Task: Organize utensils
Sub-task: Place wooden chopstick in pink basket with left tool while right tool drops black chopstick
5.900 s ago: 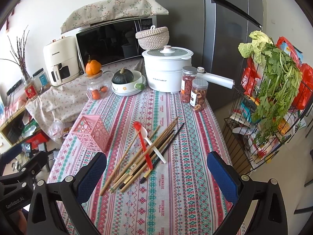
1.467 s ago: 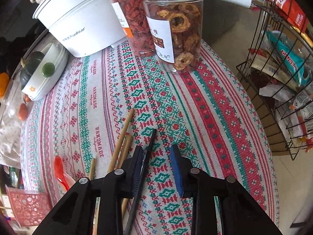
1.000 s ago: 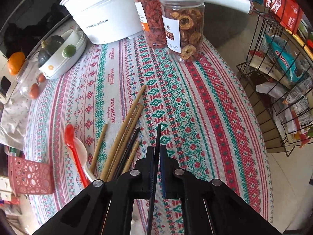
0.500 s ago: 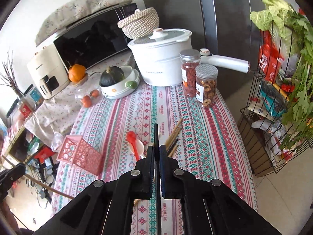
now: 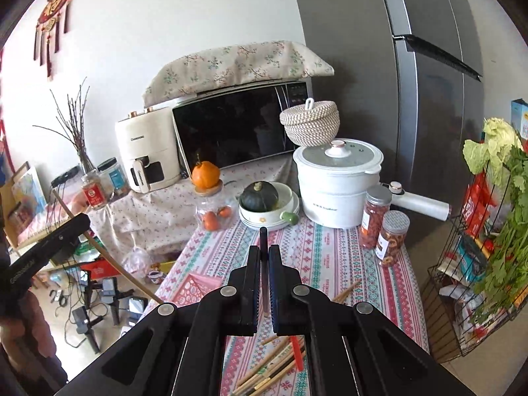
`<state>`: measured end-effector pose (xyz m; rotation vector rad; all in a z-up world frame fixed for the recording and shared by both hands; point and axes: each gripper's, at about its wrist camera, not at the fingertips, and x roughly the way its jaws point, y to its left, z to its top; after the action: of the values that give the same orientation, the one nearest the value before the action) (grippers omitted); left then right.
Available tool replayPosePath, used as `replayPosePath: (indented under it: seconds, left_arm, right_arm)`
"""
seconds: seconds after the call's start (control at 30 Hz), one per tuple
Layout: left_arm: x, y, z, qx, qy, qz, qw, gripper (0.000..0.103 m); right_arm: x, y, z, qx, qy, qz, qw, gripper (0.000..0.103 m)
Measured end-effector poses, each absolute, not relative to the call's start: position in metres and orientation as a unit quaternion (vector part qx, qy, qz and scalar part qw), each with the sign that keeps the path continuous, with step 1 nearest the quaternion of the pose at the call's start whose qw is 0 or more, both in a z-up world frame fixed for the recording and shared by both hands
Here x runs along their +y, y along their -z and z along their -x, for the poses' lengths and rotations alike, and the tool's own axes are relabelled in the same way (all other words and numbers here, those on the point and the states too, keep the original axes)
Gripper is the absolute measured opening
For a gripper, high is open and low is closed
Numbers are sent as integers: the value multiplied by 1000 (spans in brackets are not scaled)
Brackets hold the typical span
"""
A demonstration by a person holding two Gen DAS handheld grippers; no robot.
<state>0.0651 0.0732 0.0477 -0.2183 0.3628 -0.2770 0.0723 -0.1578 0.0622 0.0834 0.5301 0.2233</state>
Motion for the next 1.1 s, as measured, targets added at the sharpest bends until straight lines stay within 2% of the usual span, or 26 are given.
replayPosePath:
  seconds: [0.2,0.37,0.8,0.9,0.97,1.0,1.1]
  left_arm:
    - [77,-44,-76,160,118,101,975,6]
    - [71,-34,-91,175,112,83,975,6]
    - [60,14,-166,315,116,49,941,6]
    - [61,21,-169,327,116,43,937,7]
    - [64,20,-166,321,110,45,940,19]
    - [65,19,-165,320,109,47,940,28]
    - [71,13,-159,320,99,50,941,35]
  right_arm:
    - [-137,-77,-79,251,-137,-39,957,5]
    - [-125,-83,-80,245,-157,-42,956,5]
    - [-94,-109,-91,235,-193,-54,951,5]
    - [-87,-108,-99,235,-195,-54,951,5]
    - [-84,-104,-104,237,-196,-55,950,5]
    - [-83,-101,-107,240,-195,-56,949,5]
    - [-81,-92,-118,251,-191,-60,947,5]
